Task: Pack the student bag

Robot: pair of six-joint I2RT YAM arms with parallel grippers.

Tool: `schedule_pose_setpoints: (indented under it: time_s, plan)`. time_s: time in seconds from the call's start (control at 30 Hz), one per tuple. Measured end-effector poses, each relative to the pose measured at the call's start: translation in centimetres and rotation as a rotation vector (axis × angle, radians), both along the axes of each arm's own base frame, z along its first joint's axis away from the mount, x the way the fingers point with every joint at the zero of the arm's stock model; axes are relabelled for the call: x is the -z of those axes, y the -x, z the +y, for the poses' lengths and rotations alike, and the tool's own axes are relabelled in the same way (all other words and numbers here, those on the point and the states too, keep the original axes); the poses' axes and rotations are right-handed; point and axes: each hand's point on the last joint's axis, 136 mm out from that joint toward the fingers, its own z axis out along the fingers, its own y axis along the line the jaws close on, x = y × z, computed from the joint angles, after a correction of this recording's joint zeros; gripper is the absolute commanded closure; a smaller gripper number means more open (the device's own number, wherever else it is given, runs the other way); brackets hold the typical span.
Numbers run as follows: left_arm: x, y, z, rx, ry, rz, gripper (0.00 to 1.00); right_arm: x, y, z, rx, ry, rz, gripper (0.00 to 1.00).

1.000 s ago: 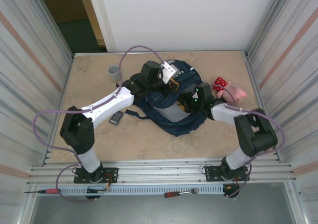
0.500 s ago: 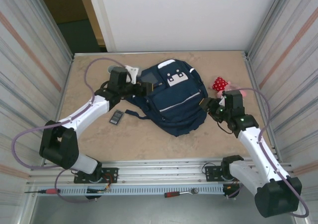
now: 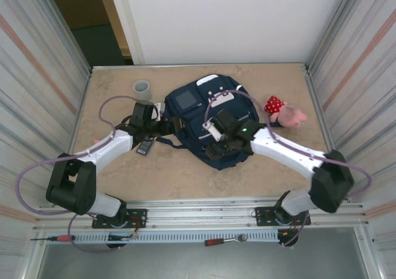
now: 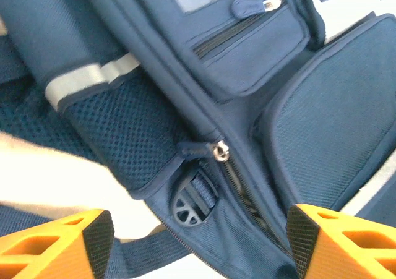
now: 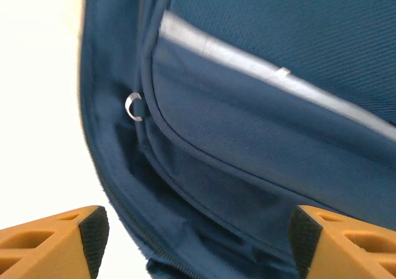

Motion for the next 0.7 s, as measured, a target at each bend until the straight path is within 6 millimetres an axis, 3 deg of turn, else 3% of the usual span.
schedule_pose_setpoints:
  time_s: [0.13, 0.3, 0.43, 0.7]
  plan:
    - [0.9, 0.4, 0.4, -0.032, 0.004, 0.036, 0.23, 1.7, -0.9, -0.4, -0.056, 0.108, -0.017, 0.19]
    - [1.8, 0.7, 0.5, -0.071, 0.036, 0.061, 0.23, 0.1, -4.2, 1.7, -0.085, 0.122, -0.14, 0.19]
    - [2.3, 0.9, 0.5, -0.082, 0.04, 0.079, 0.22, 0.1, -6.1, 2.4, -0.114, 0.159, -0.207, 0.19]
    - [2.8, 0.5, 0.3, -0.077, 0.041, 0.078, 0.22, 2.7, -7.2, 2.5, -0.215, 0.256, -0.214, 0.19]
